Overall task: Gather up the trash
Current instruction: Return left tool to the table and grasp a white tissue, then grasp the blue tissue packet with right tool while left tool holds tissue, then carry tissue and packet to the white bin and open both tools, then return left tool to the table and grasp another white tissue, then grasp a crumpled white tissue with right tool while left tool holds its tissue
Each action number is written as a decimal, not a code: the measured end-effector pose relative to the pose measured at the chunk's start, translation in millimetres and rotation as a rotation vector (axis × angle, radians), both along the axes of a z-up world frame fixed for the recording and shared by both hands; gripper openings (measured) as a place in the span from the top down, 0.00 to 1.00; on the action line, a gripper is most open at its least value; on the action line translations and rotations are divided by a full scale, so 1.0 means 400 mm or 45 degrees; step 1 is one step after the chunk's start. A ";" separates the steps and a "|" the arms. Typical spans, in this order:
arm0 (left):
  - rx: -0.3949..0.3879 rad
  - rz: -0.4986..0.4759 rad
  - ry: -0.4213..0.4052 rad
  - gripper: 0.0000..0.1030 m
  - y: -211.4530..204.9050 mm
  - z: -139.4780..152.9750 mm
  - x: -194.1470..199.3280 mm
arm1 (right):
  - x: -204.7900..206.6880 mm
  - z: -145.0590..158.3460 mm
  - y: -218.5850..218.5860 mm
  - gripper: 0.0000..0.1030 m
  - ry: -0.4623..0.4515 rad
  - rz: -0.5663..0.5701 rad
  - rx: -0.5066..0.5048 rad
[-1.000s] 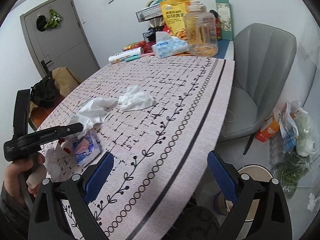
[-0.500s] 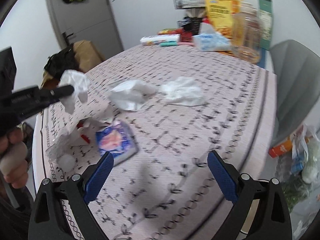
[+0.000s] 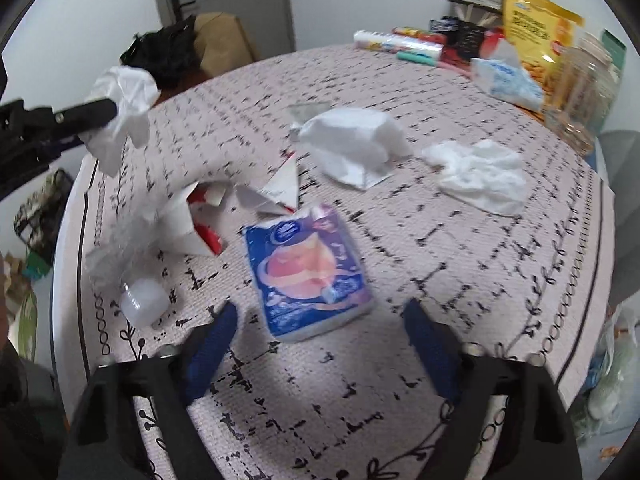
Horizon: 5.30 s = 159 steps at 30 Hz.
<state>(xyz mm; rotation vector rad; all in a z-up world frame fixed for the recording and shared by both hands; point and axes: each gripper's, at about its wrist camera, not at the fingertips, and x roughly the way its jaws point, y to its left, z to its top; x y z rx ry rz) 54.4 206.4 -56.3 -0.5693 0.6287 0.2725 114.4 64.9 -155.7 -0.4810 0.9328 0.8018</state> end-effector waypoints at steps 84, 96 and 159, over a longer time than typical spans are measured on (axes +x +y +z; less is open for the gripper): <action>0.191 -1.077 0.300 0.12 -1.089 -0.183 0.568 | 0.146 -0.069 -1.285 0.28 0.014 -1.355 0.383; 0.180 -0.843 0.146 0.06 -0.842 -0.056 0.506 | 0.146 0.031 -1.102 0.08 -0.148 -1.249 0.396; -0.047 -0.157 0.109 0.71 -0.074 -0.026 0.336 | 0.269 0.129 -0.243 0.10 -0.058 -0.422 0.369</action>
